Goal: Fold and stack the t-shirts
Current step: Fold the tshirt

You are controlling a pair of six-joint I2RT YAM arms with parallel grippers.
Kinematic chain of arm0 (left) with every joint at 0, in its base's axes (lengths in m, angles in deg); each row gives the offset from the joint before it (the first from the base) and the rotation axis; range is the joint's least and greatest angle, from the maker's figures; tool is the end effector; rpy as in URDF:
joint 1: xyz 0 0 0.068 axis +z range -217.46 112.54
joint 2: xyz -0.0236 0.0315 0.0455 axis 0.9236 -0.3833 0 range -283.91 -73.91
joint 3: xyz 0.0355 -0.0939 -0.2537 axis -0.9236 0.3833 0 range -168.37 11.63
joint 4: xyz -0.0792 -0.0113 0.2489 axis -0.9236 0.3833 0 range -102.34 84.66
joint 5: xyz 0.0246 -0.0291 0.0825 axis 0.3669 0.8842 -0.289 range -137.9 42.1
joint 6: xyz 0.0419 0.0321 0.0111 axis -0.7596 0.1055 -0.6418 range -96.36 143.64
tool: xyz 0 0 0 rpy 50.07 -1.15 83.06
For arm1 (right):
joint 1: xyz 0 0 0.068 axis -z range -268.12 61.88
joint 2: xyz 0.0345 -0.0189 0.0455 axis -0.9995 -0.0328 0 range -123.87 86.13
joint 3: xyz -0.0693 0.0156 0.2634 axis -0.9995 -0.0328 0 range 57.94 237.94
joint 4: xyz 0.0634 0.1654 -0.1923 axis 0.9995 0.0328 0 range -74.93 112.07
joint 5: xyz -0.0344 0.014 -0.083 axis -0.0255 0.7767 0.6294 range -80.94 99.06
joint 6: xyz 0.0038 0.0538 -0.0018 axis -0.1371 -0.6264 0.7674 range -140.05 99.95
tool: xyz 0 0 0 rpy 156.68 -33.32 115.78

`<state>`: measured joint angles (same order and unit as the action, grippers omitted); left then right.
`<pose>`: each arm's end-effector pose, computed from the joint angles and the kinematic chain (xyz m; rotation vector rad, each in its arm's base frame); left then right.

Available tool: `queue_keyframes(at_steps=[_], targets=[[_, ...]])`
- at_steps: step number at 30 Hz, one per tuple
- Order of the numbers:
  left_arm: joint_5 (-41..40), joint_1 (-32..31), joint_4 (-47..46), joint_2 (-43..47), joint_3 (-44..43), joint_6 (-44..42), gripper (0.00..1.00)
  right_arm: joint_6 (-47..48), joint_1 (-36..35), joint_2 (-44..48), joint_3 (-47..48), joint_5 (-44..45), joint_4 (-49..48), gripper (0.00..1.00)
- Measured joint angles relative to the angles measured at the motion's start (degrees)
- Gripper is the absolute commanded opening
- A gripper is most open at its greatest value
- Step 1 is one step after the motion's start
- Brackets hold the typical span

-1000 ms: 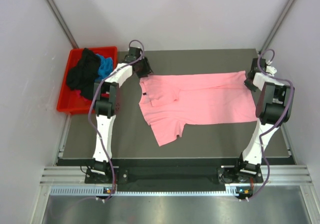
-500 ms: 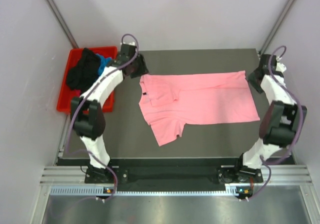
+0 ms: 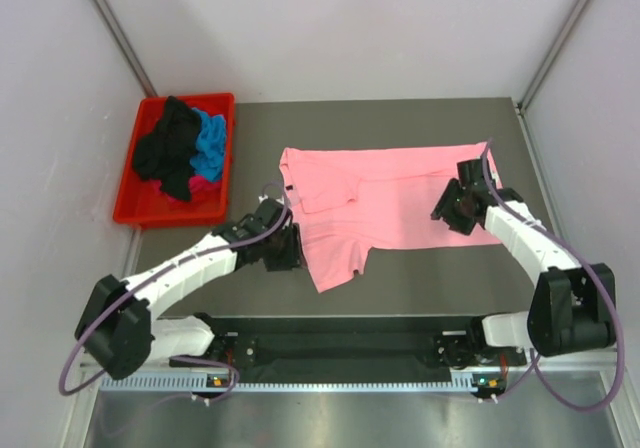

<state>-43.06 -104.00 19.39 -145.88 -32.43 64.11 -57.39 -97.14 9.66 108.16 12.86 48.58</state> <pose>0.1896 -0.1442 0.2085 -0.0622 2.7251 -0.5508 0.2567 0.0383 0.2209 0.6647 2.5386 0.1991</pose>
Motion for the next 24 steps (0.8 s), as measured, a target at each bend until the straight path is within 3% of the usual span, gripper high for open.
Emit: queue_keyframes(at_steps=[8,19,24], targets=[[-1.99,-8.09,-5.57,4.81,6.45,9.77,0.50,0.02,0.20,7.34,-4.37,0.20,-1.95,0.53],[-6.99,-14.60,-11.50,-3.78,8.09,18.10,0.50,0.04,0.52,10.84,-6.71,1.90,-2.03,0.53],[-9.75,-15.02,-12.44,-5.33,8.09,21.24,0.44,0.26,0.59,12.09,-6.64,3.78,-1.66,0.53]])
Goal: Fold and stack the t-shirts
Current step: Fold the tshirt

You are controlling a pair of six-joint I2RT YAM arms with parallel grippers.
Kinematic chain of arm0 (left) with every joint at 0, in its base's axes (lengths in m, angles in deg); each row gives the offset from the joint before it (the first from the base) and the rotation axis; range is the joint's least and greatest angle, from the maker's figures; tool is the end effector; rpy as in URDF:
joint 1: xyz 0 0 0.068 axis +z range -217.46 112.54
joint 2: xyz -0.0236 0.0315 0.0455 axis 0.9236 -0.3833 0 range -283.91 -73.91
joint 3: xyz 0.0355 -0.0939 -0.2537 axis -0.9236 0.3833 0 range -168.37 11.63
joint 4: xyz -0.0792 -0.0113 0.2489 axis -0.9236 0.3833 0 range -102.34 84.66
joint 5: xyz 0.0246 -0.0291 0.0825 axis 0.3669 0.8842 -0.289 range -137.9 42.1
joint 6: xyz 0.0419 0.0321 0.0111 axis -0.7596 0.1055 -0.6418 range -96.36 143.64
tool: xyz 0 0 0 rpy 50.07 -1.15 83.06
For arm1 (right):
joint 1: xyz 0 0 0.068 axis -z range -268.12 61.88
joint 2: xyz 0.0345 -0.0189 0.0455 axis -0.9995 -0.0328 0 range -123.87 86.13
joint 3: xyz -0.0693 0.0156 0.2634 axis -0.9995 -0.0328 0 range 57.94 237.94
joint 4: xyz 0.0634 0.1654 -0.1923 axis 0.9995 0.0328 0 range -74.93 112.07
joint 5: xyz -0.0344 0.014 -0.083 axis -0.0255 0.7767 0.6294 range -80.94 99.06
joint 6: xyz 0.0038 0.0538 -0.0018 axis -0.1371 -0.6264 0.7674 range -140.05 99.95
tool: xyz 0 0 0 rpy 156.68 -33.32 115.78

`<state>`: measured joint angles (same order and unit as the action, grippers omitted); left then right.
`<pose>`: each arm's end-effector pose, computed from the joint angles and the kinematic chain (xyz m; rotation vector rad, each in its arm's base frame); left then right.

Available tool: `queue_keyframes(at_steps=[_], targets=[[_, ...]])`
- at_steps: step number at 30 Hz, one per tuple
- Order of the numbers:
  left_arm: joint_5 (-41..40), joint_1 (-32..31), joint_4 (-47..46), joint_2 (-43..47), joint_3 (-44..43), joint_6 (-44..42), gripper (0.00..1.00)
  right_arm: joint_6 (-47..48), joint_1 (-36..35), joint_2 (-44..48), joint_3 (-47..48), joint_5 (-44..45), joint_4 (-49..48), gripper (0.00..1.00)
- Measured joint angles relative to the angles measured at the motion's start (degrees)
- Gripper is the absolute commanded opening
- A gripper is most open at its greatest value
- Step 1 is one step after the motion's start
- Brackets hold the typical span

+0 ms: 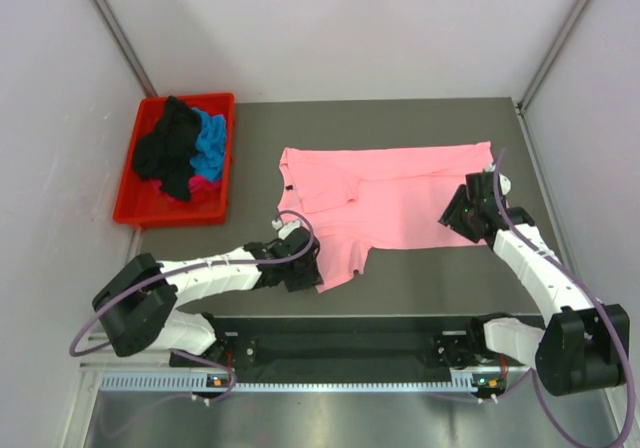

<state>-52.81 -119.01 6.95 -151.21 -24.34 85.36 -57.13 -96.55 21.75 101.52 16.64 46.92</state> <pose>0.1512 -0.1854 0.1590 -0.2735 2.7264 -0.5356 0.2207 0.0279 0.2336 0.6690 2.3950 0.1732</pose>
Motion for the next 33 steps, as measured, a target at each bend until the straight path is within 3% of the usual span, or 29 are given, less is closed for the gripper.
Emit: queue_keyframes(at_steps=[2,9,15,22,33], targets=[[-0.96,-0.55,-0.63,-1.03,-0.28,0.87,0.41,0.00,0.15,0.02,0.00,0.55,0.44,0.54],[-2.51,-2.86,-2.36,-4.35,-1.81,3.80,0.00,-0.87,5.60,0.20,0.00,3.06,2.62,0.57],[-3.85,-3.21,0.79,-1.36,-1.79,4.66,0.00,-2.14,19.12,0.66,0.07,4.55,4.48,0.56],[-6.19,-3.26,5.79,2.51,-1.81,4.81,0.00,-1.79,28.52,-0.68,0.07,4.96,4.39,0.50],[-9.09,-3.28,10.25,-2.01,-6.43,1.55,0.00,-1.05,32.63,-10.84,0.00,4.46,-1.44,0.46]])
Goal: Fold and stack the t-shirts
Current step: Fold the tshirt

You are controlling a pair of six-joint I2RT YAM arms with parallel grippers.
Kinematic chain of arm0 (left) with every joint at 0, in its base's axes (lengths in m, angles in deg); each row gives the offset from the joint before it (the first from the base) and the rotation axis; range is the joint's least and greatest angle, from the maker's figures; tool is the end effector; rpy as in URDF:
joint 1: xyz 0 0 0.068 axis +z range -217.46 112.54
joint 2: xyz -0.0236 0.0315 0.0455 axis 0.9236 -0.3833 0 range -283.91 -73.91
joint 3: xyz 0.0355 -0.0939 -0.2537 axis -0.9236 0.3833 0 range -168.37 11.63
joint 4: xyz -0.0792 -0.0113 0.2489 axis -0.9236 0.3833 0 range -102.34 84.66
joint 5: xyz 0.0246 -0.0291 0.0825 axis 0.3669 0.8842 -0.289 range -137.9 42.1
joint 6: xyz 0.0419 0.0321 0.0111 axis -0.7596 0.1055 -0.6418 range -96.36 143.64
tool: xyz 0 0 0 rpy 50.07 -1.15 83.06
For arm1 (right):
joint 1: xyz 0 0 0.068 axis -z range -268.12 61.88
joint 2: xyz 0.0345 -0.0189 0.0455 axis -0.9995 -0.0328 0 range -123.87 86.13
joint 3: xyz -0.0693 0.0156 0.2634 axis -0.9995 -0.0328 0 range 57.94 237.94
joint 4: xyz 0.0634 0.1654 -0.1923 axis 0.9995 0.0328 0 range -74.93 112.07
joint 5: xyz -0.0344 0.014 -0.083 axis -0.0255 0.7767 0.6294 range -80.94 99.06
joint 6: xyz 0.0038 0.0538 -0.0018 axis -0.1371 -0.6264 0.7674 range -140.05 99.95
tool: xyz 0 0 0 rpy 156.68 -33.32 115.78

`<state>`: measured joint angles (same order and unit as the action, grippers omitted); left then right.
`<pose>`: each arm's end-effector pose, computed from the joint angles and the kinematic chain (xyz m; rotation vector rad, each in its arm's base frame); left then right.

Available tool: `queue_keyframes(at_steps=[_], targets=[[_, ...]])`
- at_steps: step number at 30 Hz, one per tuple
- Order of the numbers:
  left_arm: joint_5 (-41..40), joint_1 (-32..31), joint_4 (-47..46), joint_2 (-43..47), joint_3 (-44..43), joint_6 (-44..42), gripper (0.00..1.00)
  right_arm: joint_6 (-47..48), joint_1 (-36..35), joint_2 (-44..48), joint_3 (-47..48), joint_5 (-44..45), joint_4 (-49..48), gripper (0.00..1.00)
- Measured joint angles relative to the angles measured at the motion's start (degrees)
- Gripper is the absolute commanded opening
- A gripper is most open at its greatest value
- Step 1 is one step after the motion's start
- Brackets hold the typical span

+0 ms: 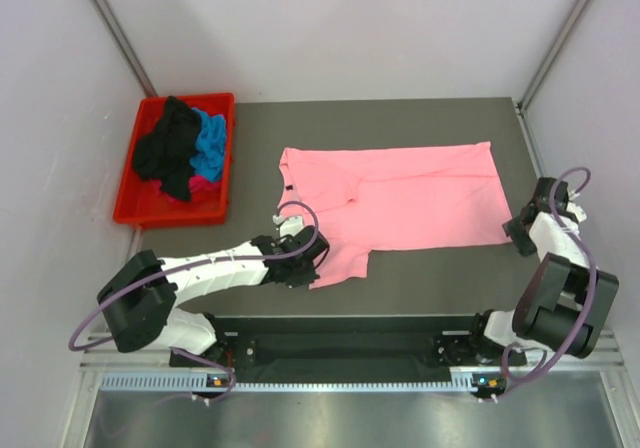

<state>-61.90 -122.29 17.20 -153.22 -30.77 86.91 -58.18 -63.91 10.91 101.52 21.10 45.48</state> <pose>0.1489 -0.1963 0.1744 -0.2682 2.6943 -0.3132 0.2191 -0.1067 0.1951 1.4185 2.2118 -0.1956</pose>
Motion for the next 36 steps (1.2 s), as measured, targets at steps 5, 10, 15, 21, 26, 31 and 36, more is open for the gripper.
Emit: queue_keyframes(at_steps=[5,10,15,21,26,31,36], targets=[[-0.63,0.00,1.16,0.00,-1.05,-0.76,0.00,-0.66,0.07,-4.90,0.04,0.63,-2.40,0.46],[-0.66,0.00,1.29,0.02,-1.27,-1.18,0.00,-1.18,0.07,-9.55,0.81,1.57,-3.98,0.40],[-2.01,0.02,2.08,0.46,-1.88,-1.75,0.00,-1.44,0.09,-10.84,1.36,2.91,-6.29,0.25],[-3.50,0.02,2.45,0.96,-3.72,-2.60,0.00,-1.53,0.09,-11.39,1.44,3.80,-7.65,0.28],[-3.52,0.02,2.47,1.07,-4.02,-3.37,0.00,-1.55,0.09,-12.33,2.25,4.02,-8.20,0.32],[-3.54,0.02,2.43,1.49,-4.02,-3.69,0.00,-1.49,0.09,-12.63,2.38,4.44,-8.59,0.23],[-3.54,0.02,2.38,1.46,-4.02,-3.87,0.00,-1.09,0.09,-13.20,2.69,4.42,-9.35,0.00]])
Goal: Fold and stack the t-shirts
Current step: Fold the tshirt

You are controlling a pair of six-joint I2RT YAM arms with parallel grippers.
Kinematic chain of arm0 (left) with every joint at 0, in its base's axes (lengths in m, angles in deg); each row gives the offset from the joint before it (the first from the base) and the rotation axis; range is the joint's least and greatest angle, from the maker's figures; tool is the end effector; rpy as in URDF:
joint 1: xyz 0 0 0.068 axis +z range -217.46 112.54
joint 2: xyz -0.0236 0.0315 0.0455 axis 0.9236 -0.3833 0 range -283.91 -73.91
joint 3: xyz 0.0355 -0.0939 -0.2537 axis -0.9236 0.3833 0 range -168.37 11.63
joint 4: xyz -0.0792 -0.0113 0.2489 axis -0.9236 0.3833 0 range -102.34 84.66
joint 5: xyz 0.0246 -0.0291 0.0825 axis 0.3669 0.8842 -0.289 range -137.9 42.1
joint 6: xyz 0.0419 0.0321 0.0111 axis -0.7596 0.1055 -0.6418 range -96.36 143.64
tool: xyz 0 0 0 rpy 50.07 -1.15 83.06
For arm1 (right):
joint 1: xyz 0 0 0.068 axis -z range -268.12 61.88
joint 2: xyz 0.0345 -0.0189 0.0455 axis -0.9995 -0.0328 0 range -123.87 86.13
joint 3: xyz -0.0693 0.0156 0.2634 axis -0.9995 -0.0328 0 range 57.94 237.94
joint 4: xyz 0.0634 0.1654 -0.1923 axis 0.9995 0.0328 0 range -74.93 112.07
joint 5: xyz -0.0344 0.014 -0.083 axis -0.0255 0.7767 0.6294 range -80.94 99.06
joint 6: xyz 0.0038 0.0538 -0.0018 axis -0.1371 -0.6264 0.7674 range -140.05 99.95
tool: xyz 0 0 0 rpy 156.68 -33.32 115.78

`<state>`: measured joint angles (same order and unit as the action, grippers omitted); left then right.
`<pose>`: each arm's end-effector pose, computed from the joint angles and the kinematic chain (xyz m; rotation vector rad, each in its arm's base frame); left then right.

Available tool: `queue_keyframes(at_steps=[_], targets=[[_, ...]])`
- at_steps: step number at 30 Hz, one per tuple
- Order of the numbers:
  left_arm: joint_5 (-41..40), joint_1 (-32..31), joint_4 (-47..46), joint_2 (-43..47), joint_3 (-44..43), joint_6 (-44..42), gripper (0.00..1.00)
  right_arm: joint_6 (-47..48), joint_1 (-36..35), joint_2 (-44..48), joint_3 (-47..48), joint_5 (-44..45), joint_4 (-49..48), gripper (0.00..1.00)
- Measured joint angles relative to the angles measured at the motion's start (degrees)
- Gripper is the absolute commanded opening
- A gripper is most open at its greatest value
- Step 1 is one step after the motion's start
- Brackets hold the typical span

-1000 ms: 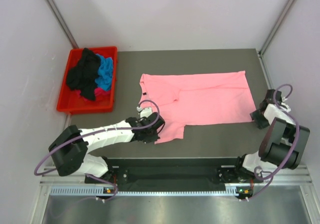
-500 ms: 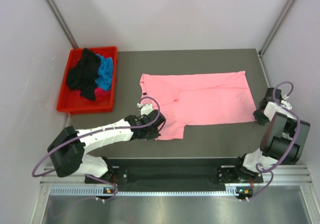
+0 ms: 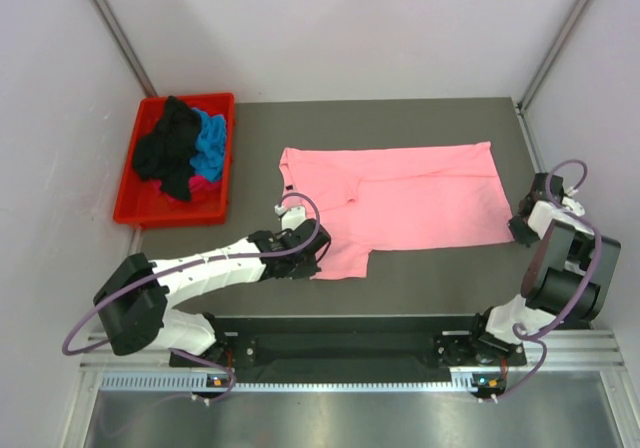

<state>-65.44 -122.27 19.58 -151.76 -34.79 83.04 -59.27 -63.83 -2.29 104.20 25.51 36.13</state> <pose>0.1547 -0.2007 0.1987 -0.2006 2.6148 -0.3019 0.2540 -0.1257 0.1608 1.4599 2.1870 -0.2952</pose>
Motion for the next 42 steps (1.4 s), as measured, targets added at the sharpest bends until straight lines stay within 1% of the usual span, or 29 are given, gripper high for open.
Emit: queue_keyframes(at_steps=[3,6,11,15,19,25,31,38,42], targets=[[-0.46,0.11,0.07,0.00,-0.13,-0.11,0.00,0.24,0.00,0.00,0.00,-0.09,-0.07,0.00],[-0.46,2.08,0.24,0.00,-1.42,-1.31,0.00,0.90,-0.50,0.07,0.07,-0.07,-0.04,0.00],[0.24,8.79,0.02,0.00,-3.89,-4.24,0.00,1.75,-2.62,0.04,1.14,0.02,1.05,0.00],[2.51,15.08,-0.35,-0.11,-5.16,-7.48,0.00,2.64,-4.33,0.04,2.67,-0.02,1.36,0.00],[4.90,19.26,-0.70,-1.44,-8.04,-10.95,0.00,3.52,-6.08,-0.42,6.71,0.04,2.10,0.00],[7.85,23.67,-0.92,-7.15,-16.24,-15.34,0.00,4.04,-7.52,-2.23,12.85,0.09,2.62,0.00],[10.40,27.80,-0.66,-15.21,-23.82,-18.12,0.00,4.35,-8.41,-7.28,19.04,0.42,3.26,0.00],[12.50,31.10,-0.22,-23.26,-31.95,-20.44,0.00,4.94,-9.20,-12.79,24.90,0.42,3.87,0.00],[14.23,32.72,0.04,-27.67,-35.80,-21.70,0.00,5.16,-9.62,-15.21,26.51,0.46,3.91,0.00]])
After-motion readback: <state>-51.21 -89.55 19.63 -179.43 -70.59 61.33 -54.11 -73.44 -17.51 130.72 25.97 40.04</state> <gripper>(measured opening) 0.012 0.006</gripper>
